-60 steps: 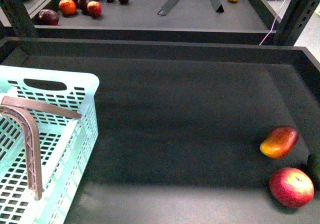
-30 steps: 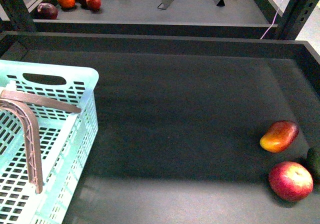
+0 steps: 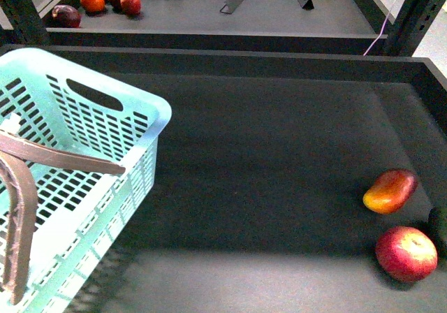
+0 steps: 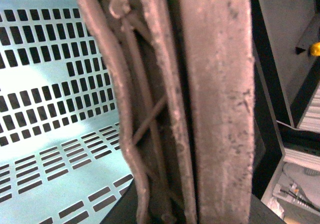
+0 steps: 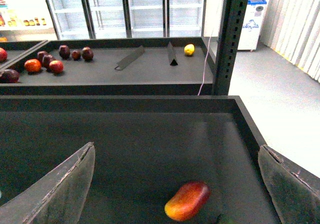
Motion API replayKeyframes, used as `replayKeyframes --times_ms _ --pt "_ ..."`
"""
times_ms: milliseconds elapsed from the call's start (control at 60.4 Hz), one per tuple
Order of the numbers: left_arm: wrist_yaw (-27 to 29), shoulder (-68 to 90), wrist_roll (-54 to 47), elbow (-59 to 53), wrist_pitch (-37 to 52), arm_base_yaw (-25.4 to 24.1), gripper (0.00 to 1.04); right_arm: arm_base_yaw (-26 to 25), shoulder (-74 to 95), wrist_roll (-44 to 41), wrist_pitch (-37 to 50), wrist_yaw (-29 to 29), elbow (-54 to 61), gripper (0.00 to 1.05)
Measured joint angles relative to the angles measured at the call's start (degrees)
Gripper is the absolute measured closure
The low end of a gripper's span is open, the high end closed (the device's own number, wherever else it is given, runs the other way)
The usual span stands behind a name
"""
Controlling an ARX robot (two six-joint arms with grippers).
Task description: Pick apple with right arm and hold basket with left
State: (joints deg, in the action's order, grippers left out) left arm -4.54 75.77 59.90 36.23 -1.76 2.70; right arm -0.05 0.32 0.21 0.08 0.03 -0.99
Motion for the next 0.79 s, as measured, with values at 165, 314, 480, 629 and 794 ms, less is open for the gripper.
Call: replayKeyframes --times_ms 165,314,480,629,794 --pt "-0.35 -6.12 -0.92 0.35 -3.63 5.73 0.88 0.00 0.00 0.00 0.00 0.00 0.00 0.09" --pt "1.01 -8.09 -1.62 3.80 -6.69 15.76 0.88 0.00 0.00 0.00 0.00 0.00 0.00 0.09" --pt "3.43 -7.72 -1.27 7.87 -6.91 27.65 0.88 0.00 0.00 0.00 0.00 0.00 0.00 0.09" --pt "5.42 -6.97 0.33 9.53 -6.86 34.62 0.88 0.00 0.00 0.00 0.00 0.00 0.00 0.09" --pt "9.31 -6.80 2.01 9.70 -6.95 37.03 0.88 0.00 -0.02 -0.02 0.00 0.00 0.00 0.09"
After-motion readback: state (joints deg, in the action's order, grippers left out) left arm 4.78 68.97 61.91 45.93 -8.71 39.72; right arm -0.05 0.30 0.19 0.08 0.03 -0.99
